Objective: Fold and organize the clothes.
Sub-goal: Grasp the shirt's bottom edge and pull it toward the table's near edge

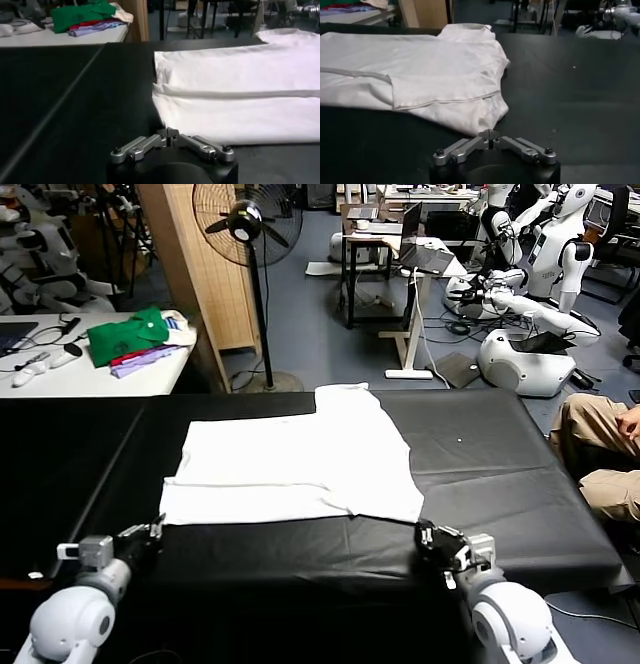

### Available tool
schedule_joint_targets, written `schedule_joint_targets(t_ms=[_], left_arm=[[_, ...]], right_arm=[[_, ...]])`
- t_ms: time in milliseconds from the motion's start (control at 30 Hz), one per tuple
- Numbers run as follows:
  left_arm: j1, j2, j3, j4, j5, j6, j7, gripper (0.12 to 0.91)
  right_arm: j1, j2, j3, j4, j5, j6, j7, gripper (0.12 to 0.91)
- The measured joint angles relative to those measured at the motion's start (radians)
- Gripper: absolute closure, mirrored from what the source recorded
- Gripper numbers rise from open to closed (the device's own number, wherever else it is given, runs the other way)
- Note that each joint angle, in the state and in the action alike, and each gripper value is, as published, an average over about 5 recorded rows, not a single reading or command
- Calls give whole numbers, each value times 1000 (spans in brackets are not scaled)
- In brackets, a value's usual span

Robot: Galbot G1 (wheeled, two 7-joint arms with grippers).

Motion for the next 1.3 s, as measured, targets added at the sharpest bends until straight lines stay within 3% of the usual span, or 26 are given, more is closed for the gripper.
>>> schedule_joint_targets(t_ms=[67,333,433,567,800,900,1300], left_arm=[[18,1,-3,-14,7,-4,1,902],[28,-2,4,-22,20,-4,0,902],[30,-2,4,-25,20,-3,0,902],[32,-2,4,-25,19,-3,1,902],[34,0,3,-25,19,-3,1,902],[33,2,3,-25,19,-3,1,902],[85,59,-20,-45,41,-4,0,902]], right_arm=[[3,3,-5,-1,-12,-1,-4,778],[33,10,-28,-26,-36,-5,-10,336],[48,10,-36,-38,-39,-5,-12,255],[59,10,-46,-50,-55,-3,-21,359],[65,10,-51,-62,-65,0,-27,754],[60,7,-45,-60,-62,-1,-27,877],[-80,-23,28,83,-10,-87,38,904]])
